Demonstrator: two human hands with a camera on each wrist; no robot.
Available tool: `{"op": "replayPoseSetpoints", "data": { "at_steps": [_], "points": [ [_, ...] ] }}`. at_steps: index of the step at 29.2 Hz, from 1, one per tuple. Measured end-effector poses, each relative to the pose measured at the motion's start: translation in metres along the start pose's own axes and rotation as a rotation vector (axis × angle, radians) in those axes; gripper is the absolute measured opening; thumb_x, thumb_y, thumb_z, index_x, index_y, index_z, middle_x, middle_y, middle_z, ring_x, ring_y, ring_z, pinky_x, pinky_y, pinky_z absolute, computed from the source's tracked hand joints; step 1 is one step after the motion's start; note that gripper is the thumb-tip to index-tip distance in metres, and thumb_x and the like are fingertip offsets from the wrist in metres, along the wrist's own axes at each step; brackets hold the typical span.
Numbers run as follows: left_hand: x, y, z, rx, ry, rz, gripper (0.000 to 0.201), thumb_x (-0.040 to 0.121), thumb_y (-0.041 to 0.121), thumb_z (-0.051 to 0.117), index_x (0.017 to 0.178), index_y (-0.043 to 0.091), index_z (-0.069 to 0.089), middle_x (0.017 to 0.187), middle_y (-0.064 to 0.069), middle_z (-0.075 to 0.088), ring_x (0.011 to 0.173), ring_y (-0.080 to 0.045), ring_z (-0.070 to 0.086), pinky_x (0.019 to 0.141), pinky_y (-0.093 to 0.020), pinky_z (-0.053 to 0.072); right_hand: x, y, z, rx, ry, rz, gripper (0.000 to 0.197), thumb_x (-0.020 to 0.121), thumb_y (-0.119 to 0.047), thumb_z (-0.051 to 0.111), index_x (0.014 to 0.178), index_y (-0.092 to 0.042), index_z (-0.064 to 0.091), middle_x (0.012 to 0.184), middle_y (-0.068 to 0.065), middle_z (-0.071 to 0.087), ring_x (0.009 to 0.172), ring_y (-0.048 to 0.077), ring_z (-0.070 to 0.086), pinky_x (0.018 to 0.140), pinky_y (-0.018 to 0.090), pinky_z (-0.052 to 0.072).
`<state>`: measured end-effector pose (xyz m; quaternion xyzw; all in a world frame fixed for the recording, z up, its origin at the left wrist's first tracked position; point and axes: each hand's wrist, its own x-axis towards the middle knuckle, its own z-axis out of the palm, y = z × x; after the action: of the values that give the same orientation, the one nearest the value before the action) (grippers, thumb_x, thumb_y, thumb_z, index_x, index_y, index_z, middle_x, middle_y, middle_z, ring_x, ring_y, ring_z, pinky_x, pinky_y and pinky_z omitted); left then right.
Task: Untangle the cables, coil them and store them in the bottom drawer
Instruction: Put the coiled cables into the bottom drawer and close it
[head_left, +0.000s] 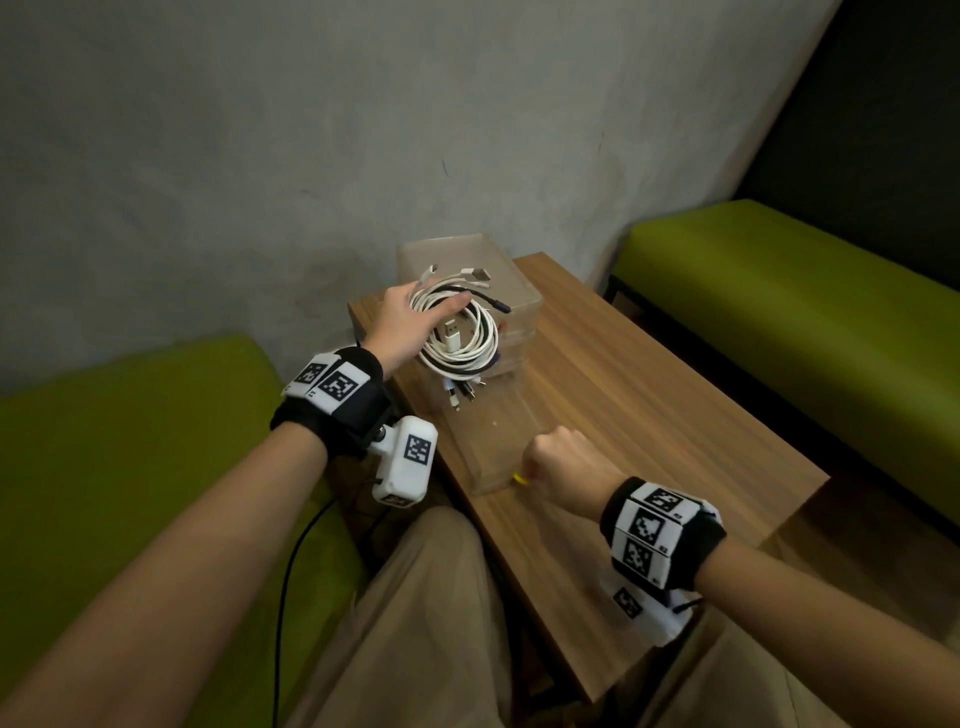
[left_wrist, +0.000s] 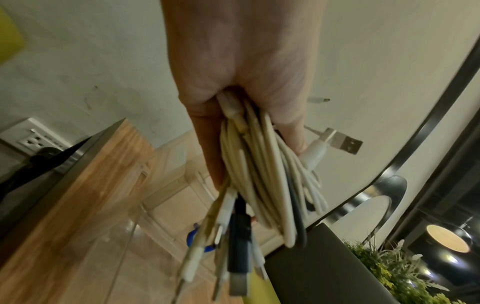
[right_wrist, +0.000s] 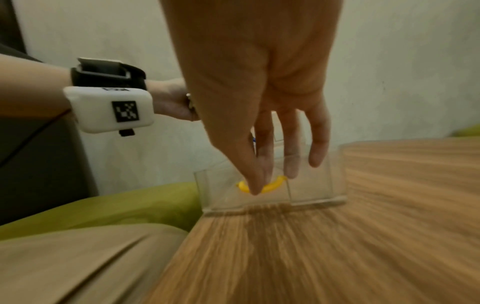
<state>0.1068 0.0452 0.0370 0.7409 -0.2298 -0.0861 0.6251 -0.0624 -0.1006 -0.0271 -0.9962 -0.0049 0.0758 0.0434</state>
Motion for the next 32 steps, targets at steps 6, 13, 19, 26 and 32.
{"op": "replayPoseSetpoints", "data": {
  "at_steps": [6, 13, 19, 26, 32],
  "points": [
    [-0.008, 0.0, 0.0, 0.03, 0.091, 0.049, 0.049, 0.071, 0.043, 0.073, 0.106, 0.009, 0.066, 0.111, -0.009, 0.068, 0.106, -0.021, 0.062, 0.098, -0.038, 0.046, -0.003, -0.005, -0.032, 0.068, -0.067, 0.003, 0.02, 0.086, -0.027, 0.057, 0.091, -0.011, 0.068, 0.092, 0.008, 0.068, 0.087, 0.027, 0.064, 0.075, 0.039, 0.053],
    [-0.049, 0.002, 0.039, 0.156, -0.011, 0.124, 0.019, 0.078, 0.023, 0.07, 0.097, 0.021, 0.07, 0.089, 0.0, 0.07, 0.081, -0.001, 0.059, 0.067, -0.018, 0.041, 0.014, -0.009, -0.089, 0.631, 0.285, -0.083, 0.045, 0.097, -0.04, 0.035, 0.135, -0.015, 0.039, 0.127, 0.001, 0.05, 0.12, 0.012, 0.044, 0.096, 0.02, 0.029],
    [-0.039, -0.028, 0.068, 0.044, -0.208, -0.108, 0.014, 0.083, 0.011, 0.065, 0.093, 0.019, 0.069, 0.089, -0.005, 0.068, 0.087, -0.013, 0.058, 0.079, -0.028, 0.044, 0.038, 0.003, -0.042, 0.372, 0.22, 0.259, 0.052, 0.093, -0.052, 0.033, 0.113, -0.01, 0.055, 0.116, 0.013, 0.038, 0.118, 0.03, 0.033, 0.102, 0.045, 0.033],
    [-0.038, -0.049, 0.072, -0.051, -0.156, -0.277, 0.021, 0.083, 0.023, 0.066, 0.103, 0.017, 0.069, 0.102, -0.007, 0.07, 0.099, -0.018, 0.062, 0.09, -0.035, 0.048, 0.046, 0.002, -0.03, 0.634, 0.185, 0.242, 0.047, 0.094, -0.051, 0.033, 0.112, -0.011, 0.052, 0.098, 0.009, 0.065, 0.089, 0.022, 0.058, 0.075, 0.033, 0.041],
    [-0.039, -0.059, 0.071, -0.074, -0.115, -0.297, 0.02, 0.082, 0.027, 0.066, 0.1, 0.018, 0.069, 0.101, -0.006, 0.07, 0.099, -0.019, 0.063, 0.09, -0.037, 0.048, 0.046, 0.001, -0.029, 0.63, 0.179, 0.194, 0.043, 0.097, -0.045, 0.033, 0.114, -0.011, 0.053, 0.104, 0.011, 0.065, 0.095, 0.026, 0.059, 0.078, 0.035, 0.042]
  ]
}}
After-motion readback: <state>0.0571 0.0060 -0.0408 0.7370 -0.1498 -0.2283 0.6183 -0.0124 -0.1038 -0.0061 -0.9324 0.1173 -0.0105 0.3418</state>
